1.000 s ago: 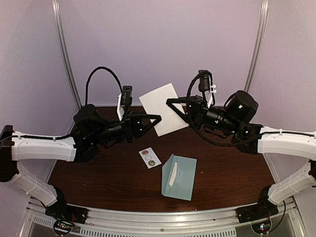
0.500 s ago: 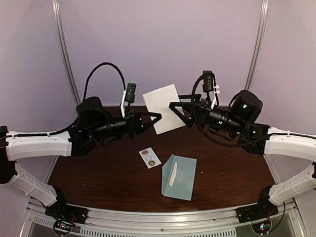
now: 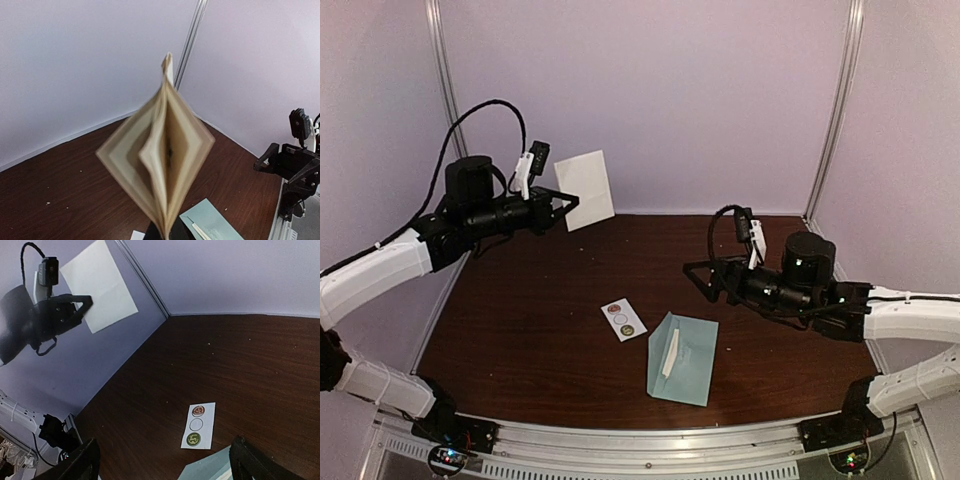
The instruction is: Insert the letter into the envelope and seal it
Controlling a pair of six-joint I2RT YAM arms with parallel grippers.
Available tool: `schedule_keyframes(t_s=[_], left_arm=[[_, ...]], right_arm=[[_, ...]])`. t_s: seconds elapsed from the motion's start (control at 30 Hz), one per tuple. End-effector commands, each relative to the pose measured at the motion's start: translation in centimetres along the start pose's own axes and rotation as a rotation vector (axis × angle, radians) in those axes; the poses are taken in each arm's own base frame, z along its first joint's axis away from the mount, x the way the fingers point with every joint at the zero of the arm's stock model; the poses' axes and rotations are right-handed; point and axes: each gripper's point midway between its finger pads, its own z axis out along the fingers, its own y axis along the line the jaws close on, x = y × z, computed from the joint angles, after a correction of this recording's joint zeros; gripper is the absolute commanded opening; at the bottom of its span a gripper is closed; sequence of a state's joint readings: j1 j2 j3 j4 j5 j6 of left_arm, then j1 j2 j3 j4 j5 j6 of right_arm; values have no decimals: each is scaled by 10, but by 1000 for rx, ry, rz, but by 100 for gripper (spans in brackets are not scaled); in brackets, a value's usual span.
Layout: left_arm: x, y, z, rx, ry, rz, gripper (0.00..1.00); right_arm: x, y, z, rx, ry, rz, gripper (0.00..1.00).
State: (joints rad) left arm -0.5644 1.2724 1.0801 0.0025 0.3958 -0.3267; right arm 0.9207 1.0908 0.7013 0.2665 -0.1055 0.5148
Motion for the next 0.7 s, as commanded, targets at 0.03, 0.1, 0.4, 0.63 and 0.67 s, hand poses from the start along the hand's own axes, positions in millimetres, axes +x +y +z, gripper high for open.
schedule_keyframes(t_s=[0.03, 0.1, 0.4, 0.63, 0.67], left_arm=[[7, 20, -18, -129, -11, 122, 0], [18, 22, -16, -128, 13, 108, 0], [37, 15, 1, -35, 76, 77, 0], [42, 17, 3, -37, 88, 74, 0], [42, 17, 3, -38, 88, 74, 0]], right_arm=[[50, -40, 7, 146, 109, 132, 90], [66, -45, 12, 153, 154, 140, 89], [103, -80, 22, 175, 223, 248, 91], [132, -105, 25, 211, 290, 286, 92], [134, -107, 25, 214, 296, 289, 92]])
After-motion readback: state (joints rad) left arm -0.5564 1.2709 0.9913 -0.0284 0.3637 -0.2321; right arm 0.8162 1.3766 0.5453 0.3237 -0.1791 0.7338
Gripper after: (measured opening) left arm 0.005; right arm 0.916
